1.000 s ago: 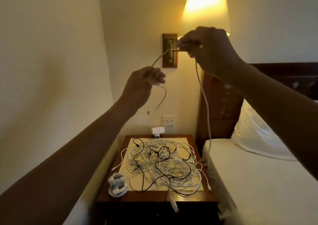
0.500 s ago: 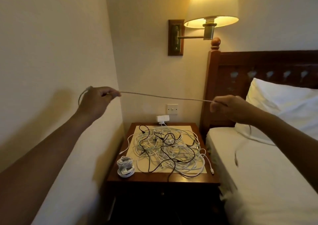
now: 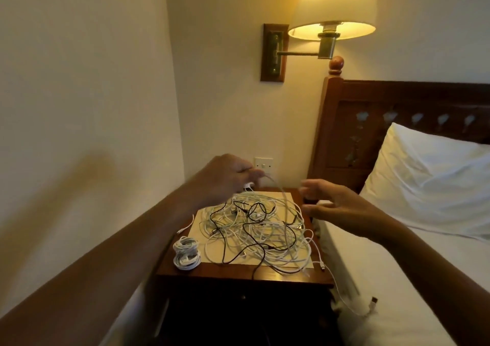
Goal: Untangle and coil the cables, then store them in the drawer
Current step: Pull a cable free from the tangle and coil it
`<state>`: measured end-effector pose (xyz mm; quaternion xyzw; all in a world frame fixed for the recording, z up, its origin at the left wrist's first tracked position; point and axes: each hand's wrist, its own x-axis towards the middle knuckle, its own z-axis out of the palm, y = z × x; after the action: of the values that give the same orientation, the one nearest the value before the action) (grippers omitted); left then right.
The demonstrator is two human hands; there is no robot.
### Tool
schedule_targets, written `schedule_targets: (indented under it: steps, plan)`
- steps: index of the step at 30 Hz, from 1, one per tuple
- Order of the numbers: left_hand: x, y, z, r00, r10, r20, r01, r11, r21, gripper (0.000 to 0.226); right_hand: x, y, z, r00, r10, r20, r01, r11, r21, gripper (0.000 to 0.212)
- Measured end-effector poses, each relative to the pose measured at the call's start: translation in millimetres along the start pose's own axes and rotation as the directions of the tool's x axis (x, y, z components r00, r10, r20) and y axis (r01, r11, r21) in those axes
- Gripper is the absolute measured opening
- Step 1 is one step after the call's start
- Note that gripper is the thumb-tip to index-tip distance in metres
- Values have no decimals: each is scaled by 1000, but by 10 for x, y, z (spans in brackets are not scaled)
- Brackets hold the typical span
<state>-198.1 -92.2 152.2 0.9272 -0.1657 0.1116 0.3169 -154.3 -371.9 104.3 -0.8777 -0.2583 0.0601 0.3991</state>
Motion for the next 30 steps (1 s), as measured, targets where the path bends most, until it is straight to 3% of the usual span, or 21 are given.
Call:
schedule_targets:
  steps: [2, 4, 6, 9, 13, 15, 17, 19, 21, 23, 27, 30]
  plan:
    - [105, 194, 123, 997, 73, 37, -76, 993, 92, 30, 23, -332, 190, 996, -78, 31, 69, 970, 231, 43]
    - [187, 176, 128, 997, 75, 17, -76, 989, 130, 25, 64, -457, 284, 997, -58, -45, 71, 925, 372, 20]
    - [150, -3, 25, 998, 36, 42, -39, 995, 92, 21, 102, -360, 247, 987, -44, -153, 84, 960, 267, 24]
    - [-50, -472, -162, 991, -77, 109, 69, 995, 74, 17, 28, -123, 103, 984, -51, -172, 67, 994, 87, 28]
    - [-299, -985, -209, 973, -231, 2, 230, 970, 80, 20, -129, 187, 42, 984, -15, -179, 8, 999, -36, 25]
    - [-350, -1037, -137, 967, -256, -5, 256, 964, 76, 20, -134, 338, 119, 995, 27, -100, -53, 964, -261, 23]
    - [-366, -974, -35, 973, -229, 20, 226, 970, 91, 23, -86, 442, 209, 984, 163, 65, -116, 883, -455, 17]
    - [-351, -837, 88, 978, -192, 77, 185, 978, 94, 28, -59, 459, 305, 953, 239, 187, -107, 841, -530, 20]
    - [-320, -658, 236, 976, -168, 136, 157, 984, 88, 34, -35, 329, 441, 973, 157, 168, -72, 902, -426, 51]
    - [-274, -501, 374, 974, -147, 170, 140, 989, 53, 39, -7, 46, 635, 992, 23, 122, 4, 976, -216, 63]
    - [-243, -339, 366, 980, -83, 183, 80, 996, 26, 37, 84, -268, 838, 983, -72, 168, 67, 997, 39, 18]
    - [-350, -308, 147, 975, -85, 207, 128, 971, -201, 27, 69, -263, 785, 987, -103, 126, 93, 992, 80, 17]
